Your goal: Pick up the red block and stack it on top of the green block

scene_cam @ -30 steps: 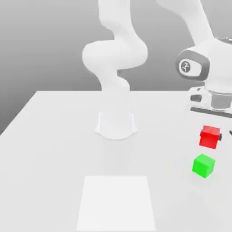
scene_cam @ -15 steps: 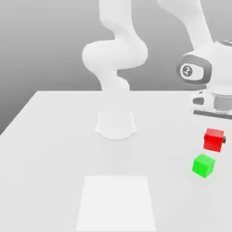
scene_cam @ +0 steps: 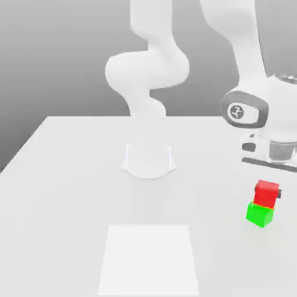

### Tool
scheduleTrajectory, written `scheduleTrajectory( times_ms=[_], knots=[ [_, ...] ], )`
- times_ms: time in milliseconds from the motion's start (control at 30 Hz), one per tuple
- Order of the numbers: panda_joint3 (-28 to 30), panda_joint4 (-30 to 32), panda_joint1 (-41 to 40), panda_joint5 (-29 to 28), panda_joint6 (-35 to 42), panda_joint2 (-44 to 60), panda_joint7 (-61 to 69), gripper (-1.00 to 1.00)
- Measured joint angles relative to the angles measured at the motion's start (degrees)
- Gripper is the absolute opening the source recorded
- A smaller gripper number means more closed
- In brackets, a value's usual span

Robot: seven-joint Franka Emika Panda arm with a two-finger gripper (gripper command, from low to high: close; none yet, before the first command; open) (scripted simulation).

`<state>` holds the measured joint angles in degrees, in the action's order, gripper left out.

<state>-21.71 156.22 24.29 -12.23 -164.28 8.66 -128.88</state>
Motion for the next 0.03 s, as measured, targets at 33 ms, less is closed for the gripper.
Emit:
scheduleTrajectory(
  times_ms=[33],
  knots=[
    [0.0,0.0,0.0,0.0,0.0,0.0,0.0,1.00]
  ],
)
